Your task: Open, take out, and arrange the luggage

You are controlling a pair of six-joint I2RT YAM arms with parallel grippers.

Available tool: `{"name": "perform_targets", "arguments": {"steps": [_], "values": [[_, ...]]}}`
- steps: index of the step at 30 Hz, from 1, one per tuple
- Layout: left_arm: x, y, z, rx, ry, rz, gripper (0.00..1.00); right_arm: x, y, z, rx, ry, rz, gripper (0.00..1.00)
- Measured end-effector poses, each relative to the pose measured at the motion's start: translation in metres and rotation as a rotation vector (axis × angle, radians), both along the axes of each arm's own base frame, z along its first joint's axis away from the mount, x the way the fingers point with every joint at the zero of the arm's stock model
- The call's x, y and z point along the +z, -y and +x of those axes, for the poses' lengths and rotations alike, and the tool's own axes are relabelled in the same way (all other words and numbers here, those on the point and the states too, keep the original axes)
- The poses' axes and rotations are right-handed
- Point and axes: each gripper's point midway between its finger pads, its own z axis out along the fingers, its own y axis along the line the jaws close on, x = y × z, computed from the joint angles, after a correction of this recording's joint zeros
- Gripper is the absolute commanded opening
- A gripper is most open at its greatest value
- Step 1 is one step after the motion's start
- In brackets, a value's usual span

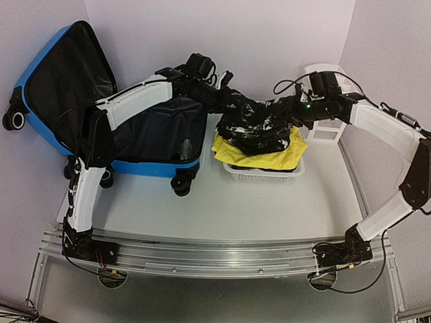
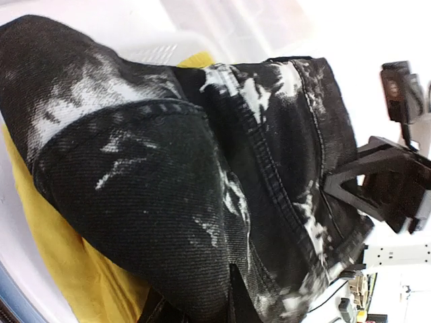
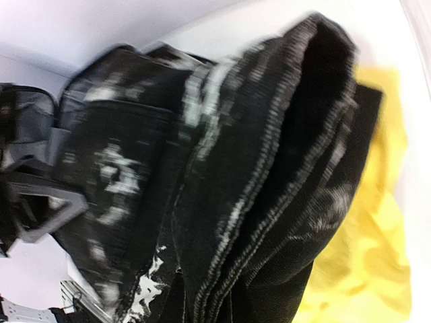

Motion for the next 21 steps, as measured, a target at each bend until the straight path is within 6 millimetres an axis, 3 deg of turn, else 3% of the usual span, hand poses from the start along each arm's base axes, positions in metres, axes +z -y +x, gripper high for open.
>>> {"name": "perform_targets", "arguments": {"steps": [3,6,8,11,13,17,21], "values": [[-0.023,-0.001,-0.003,0.012,-0.040,0.027,0.00,-0.036,0.020,-0.007,-0.012,-0.097,0.004,0.00],[-0.038,0.003,-0.008,0.016,-0.054,0.046,0.00,-0.045,0.026,-0.010,-0.006,-0.122,0.018,0.00],[-0.044,0.004,-0.009,0.023,-0.058,0.055,0.07,-0.045,0.029,-0.010,-0.001,-0.125,0.017,0.03],[-0.046,0.005,-0.010,0.024,-0.052,0.060,0.36,-0.047,0.031,-0.012,0.014,-0.128,0.006,0.28],[-0.049,0.003,-0.012,0.012,-0.047,0.075,0.47,-0.048,0.035,-0.009,0.017,-0.143,-0.025,0.44],[-0.059,-0.006,-0.015,0.005,-0.044,0.135,0.53,-0.046,0.049,0.004,0.001,-0.174,-0.089,0.62],[-0.056,-0.020,-0.012,-0.020,0.037,0.229,0.56,-0.025,0.065,0.010,-0.023,-0.168,-0.171,0.64]]}}
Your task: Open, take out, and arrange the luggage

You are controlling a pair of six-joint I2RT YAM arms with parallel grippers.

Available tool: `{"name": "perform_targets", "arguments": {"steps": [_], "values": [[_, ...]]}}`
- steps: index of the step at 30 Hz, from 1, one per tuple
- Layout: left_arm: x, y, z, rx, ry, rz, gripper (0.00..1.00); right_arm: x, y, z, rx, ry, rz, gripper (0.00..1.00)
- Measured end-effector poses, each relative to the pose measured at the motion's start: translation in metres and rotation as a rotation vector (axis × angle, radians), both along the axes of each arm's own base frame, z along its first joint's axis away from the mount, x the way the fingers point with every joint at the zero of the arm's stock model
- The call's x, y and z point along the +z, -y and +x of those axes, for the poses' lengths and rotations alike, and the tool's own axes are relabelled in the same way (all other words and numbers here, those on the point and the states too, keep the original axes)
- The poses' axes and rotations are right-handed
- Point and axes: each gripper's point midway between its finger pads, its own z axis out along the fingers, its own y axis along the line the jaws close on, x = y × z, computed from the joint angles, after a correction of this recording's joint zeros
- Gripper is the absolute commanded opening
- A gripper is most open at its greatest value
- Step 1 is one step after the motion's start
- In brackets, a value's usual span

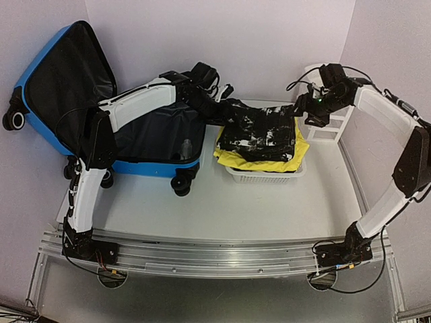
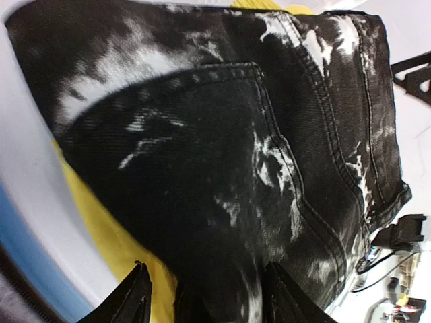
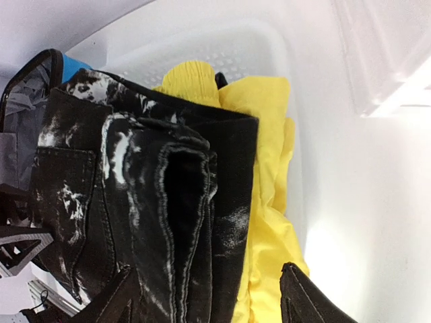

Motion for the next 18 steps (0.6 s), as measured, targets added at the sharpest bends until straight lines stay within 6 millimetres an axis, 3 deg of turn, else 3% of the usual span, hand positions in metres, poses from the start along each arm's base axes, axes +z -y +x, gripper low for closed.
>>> {"name": "perform_targets", "arguments": {"steps": [3,5,8,10,12,14,18], "values": [[0.019,-0.010,0.004,-0.030,0.092,0.059,0.57,0.027,0.007,0.001,-0.015,0.043,-0.048,0.61],[0.043,-0.012,0.008,-0.054,0.167,0.063,0.50,0.044,0.005,-0.003,-0.014,0.079,-0.074,0.58],[0.080,-0.010,0.011,-0.099,0.277,0.027,0.33,0.063,-0.014,-0.017,0.024,0.122,-0.089,0.53],[0.093,-0.006,0.006,-0.139,0.320,0.003,0.27,0.069,-0.032,-0.027,0.058,0.130,-0.063,0.47],[0.091,0.000,-0.004,-0.188,0.319,-0.014,0.24,0.066,-0.048,-0.035,0.084,0.118,-0.013,0.40],[0.074,0.009,-0.015,-0.237,0.304,-0.013,0.23,0.049,-0.055,-0.041,0.077,0.081,0.035,0.31],[0.007,0.023,-0.042,-0.342,0.233,0.047,0.16,-0.010,-0.055,-0.055,0.033,-0.055,0.069,0.22]]}}
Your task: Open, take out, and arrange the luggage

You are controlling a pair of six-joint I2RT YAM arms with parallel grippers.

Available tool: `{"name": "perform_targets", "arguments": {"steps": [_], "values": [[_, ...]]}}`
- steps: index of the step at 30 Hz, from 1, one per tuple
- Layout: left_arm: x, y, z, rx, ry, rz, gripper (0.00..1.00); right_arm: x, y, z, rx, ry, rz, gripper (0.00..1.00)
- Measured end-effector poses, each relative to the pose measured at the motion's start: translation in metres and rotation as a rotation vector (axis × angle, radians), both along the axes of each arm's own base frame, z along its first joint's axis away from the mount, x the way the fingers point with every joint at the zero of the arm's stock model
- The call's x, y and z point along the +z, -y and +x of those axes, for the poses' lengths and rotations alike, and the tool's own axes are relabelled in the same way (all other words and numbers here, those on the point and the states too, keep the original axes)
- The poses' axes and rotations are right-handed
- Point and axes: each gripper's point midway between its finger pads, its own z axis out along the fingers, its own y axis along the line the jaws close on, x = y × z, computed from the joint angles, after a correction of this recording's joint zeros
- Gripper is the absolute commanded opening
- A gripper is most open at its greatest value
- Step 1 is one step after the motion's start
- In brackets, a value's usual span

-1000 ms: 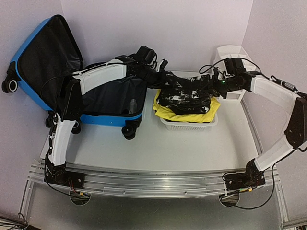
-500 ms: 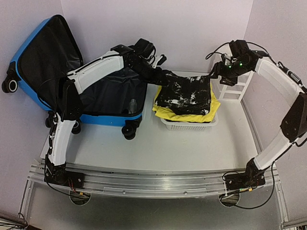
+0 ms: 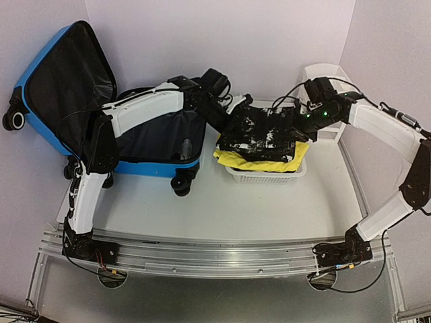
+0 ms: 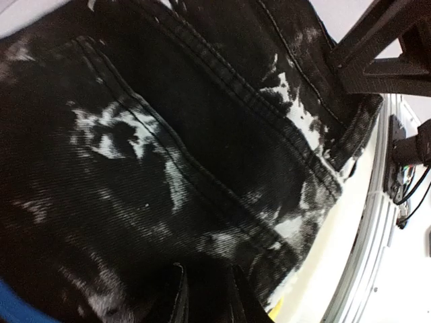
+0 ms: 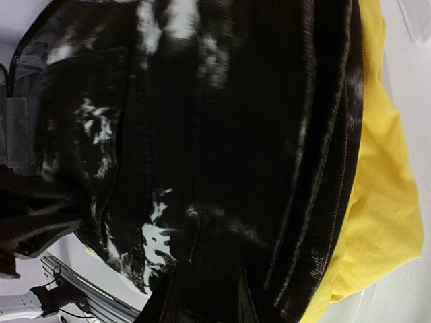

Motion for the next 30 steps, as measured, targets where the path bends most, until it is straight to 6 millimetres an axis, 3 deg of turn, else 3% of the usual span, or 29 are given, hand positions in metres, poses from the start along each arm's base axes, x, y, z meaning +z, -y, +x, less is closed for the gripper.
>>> {"name": "perform_targets", "arguments": {"steps": [3,6,13,18,23,27,30], "values": [[-0.031,0.010,-0.010,-0.034,-0.006,0.017,0.12,-0.038,0.005,-0.008,-0.028,-0.086,-0.006,0.18],[-0.039,0.013,-0.012,-0.047,0.011,0.000,0.12,-0.061,0.015,-0.012,-0.069,-0.130,0.001,0.17],[-0.044,0.014,-0.015,-0.067,0.016,-0.055,0.14,-0.065,0.023,-0.008,-0.096,-0.143,0.066,0.19],[-0.030,0.011,-0.015,-0.076,-0.003,-0.029,0.21,-0.043,0.025,0.003,-0.090,-0.107,0.058,0.21],[0.005,0.005,-0.006,-0.074,-0.002,-0.031,0.30,0.013,0.026,0.034,-0.092,0.034,0.076,0.26],[0.041,-0.001,0.007,-0.065,0.035,-0.079,0.36,0.038,0.022,0.041,-0.067,0.101,0.087,0.43],[0.054,-0.009,0.015,-0.065,0.036,-0.104,0.40,0.041,0.002,0.024,0.080,0.138,0.051,0.54]]}}
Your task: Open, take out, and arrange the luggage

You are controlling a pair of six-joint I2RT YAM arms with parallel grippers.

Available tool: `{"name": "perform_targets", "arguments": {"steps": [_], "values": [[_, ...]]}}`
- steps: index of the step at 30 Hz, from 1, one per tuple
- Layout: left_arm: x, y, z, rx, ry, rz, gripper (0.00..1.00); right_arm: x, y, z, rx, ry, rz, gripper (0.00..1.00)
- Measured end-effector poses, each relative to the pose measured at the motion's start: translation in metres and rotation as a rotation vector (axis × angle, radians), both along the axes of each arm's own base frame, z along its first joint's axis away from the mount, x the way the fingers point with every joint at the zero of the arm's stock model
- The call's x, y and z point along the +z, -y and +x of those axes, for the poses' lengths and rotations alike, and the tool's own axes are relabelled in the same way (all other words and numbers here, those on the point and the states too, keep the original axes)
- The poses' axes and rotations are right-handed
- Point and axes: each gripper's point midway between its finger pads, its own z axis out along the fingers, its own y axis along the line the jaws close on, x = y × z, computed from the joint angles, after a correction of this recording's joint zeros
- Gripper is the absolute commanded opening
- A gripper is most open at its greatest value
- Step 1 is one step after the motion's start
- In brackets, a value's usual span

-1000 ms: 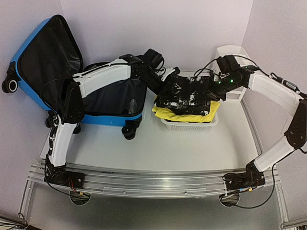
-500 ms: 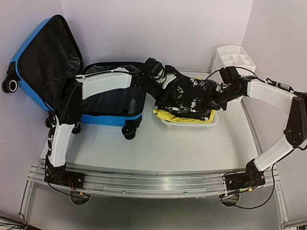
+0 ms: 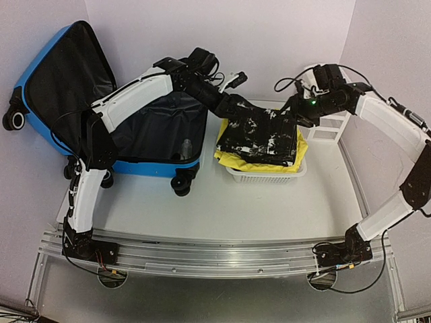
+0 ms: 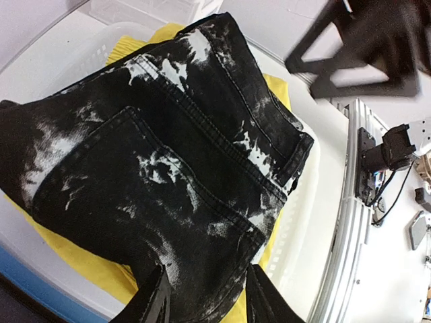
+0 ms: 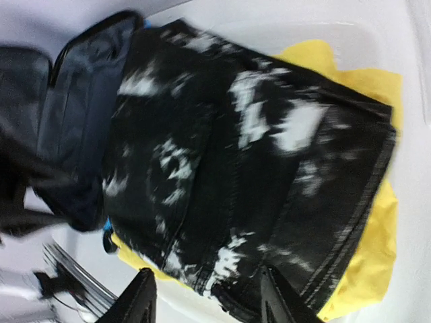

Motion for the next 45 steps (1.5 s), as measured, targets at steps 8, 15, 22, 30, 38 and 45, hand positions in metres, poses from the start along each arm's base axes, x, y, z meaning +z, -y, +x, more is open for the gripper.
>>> {"name": "perform_targets", "arguments": {"steps": [8,15,22,30,38,45], "values": [[0.008,-0.052,0.040,0.090,-0.042,-0.010,0.59,0.003,-0.080,-0.125,0.744,0.307,-0.092,0.68],[0.014,-0.125,0.080,0.238,-0.011,0.035,0.69,-0.070,-0.067,-0.157,1.072,0.380,-0.323,0.65],[0.007,-0.142,0.068,0.247,-0.026,0.077,0.69,-0.121,-0.067,-0.137,1.229,0.391,-0.598,0.57],[-0.001,-0.140,0.057,0.206,-0.060,0.082,0.69,-0.150,-0.054,-0.118,1.283,0.356,-0.767,0.16],[0.000,-0.144,0.059,0.203,-0.059,0.074,0.69,-0.156,-0.057,-0.107,1.361,0.365,-0.832,0.00],[-0.001,-0.156,0.068,0.224,-0.049,0.079,0.70,-0.155,-0.074,-0.065,1.417,0.423,-0.866,0.00]]}}
